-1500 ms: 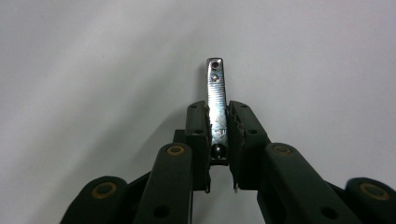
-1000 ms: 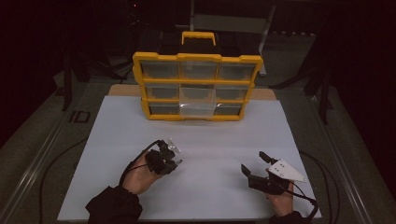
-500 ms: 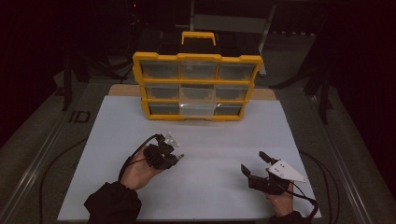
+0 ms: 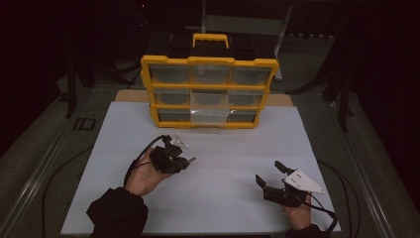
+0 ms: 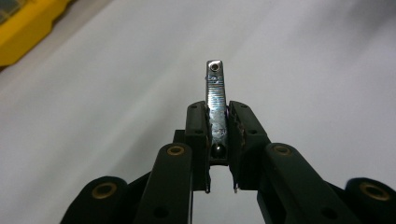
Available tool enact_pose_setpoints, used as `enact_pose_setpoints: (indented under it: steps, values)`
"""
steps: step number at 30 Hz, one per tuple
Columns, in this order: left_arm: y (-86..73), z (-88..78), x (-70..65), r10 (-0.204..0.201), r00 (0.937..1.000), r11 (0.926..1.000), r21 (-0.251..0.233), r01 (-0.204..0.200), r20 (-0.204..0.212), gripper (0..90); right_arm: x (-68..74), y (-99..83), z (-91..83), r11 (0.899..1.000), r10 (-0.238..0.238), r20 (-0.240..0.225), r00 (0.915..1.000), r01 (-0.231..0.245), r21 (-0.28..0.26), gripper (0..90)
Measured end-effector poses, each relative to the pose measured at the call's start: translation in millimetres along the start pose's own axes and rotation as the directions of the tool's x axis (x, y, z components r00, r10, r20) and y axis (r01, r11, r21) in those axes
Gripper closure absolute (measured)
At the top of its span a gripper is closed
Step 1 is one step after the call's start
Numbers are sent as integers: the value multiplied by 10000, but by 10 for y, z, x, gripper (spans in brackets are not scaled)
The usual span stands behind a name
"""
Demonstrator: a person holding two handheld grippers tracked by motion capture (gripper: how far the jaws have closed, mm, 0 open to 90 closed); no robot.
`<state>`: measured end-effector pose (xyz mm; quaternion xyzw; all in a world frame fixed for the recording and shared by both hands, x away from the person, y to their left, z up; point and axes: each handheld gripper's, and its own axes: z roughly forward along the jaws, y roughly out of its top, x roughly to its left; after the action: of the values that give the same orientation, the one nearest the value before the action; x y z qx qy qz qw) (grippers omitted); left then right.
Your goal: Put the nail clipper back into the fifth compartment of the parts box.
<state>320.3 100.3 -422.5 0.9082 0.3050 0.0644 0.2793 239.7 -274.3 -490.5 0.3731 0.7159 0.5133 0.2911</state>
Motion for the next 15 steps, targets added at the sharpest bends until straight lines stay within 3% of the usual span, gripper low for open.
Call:
enact_pose_setpoints:
  steps: [15]
  values:
    - [133, -175, 81, 50, 9997, 9994, -344, -59, -239, 799, 0, -4, 6, 10000, -36, -37, 10000, 36, -7, 156]
